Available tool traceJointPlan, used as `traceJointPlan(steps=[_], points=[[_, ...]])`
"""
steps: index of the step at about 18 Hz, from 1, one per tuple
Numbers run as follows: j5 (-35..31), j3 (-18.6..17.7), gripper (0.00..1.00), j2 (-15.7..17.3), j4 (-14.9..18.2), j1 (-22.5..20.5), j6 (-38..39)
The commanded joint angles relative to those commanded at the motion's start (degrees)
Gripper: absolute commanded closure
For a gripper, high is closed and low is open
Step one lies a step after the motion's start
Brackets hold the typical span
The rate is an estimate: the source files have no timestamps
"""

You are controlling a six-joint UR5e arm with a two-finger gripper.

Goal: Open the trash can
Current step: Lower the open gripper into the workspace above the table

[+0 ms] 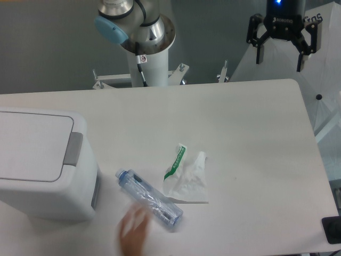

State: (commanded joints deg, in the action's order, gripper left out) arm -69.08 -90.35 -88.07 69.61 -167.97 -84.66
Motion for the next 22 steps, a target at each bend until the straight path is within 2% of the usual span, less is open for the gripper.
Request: traceJointPlan(steps=[4,7,10,13,15,22], points=[[-0.5,1.9,0.00,-0.3,0.1,3.1,10.3],[-0.2,2.3,0.00,-0.8,-0.4,7.6,24.4],[0.0,2.7,0.00,-2.0,-5.2,12.4,40.6],[0.0,2.7,0.00,-3.8,-9.6,18.5,53.2],[-0.2,3.0,0.00,-5.2,-11.1,21.7,58.8],[0.1,4.0,0.00,-9.6,-14.2,28.7,77.3]])
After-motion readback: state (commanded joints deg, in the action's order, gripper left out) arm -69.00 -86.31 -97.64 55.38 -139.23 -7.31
